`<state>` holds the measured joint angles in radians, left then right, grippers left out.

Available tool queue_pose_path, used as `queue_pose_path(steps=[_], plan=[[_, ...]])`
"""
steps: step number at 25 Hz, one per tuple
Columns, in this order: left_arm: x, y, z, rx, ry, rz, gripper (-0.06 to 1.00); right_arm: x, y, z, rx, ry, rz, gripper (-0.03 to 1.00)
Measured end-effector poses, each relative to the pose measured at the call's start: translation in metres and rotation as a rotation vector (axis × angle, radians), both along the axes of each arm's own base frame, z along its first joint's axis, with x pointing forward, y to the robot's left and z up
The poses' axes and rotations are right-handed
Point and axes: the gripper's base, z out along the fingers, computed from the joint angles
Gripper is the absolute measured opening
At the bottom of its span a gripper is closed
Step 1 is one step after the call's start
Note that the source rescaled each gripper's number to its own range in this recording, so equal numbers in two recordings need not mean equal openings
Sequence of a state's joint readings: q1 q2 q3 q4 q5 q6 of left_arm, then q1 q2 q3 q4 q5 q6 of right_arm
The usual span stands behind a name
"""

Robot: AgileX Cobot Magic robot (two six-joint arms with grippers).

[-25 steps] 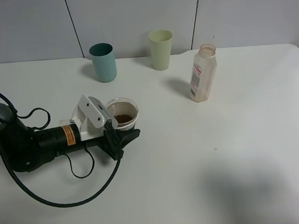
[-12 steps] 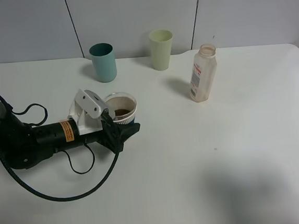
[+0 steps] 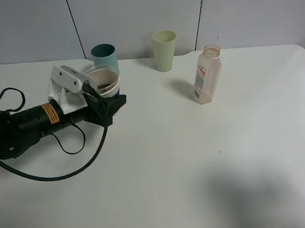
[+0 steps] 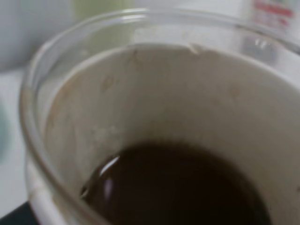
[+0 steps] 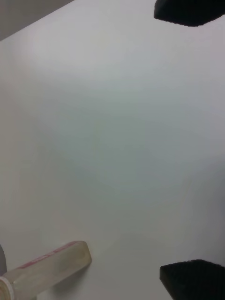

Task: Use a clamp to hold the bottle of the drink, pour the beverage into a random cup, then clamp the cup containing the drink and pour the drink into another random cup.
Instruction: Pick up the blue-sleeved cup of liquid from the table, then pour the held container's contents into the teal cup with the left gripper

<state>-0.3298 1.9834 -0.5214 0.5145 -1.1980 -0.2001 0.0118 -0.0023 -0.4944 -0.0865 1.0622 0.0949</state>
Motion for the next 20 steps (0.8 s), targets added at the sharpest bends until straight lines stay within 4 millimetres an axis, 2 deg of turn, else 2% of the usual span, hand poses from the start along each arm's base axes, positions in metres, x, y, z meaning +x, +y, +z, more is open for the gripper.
queue_pose_path(steps=[5, 6, 7, 10, 14, 20], plan=[[0.008, 0.016, 0.014, -0.004, -0.039, 0.061, 0.01, 0.0, 0.0, 0.0, 0.0, 0.0, 0.0, 1.0], [0.012, 0.026, 0.021, 0.006, -0.05, 0.1, 0.01, 0.0, 0.0, 0.0, 0.0, 0.0, 0.0, 1.0], [0.012, 0.026, 0.021, 0.006, -0.05, 0.1, 0.01, 0.0, 0.0, 0.0, 0.0, 0.0, 0.0, 1.0], [0.018, 0.048, 0.03, 0.049, -0.041, 0.182, 0.01, 0.0, 0.0, 0.0, 0.0, 0.0, 0.0, 1.0], [0.022, 0.066, 0.033, 0.095, -0.015, 0.25, 0.01, 0.0, 0.0, 0.0, 0.0, 0.0, 0.0, 1.0], [0.044, 0.078, 0.043, 0.193, 0.019, 0.312, 0.01, 0.0, 0.0, 0.0, 0.0, 0.0, 0.0, 1.0]])
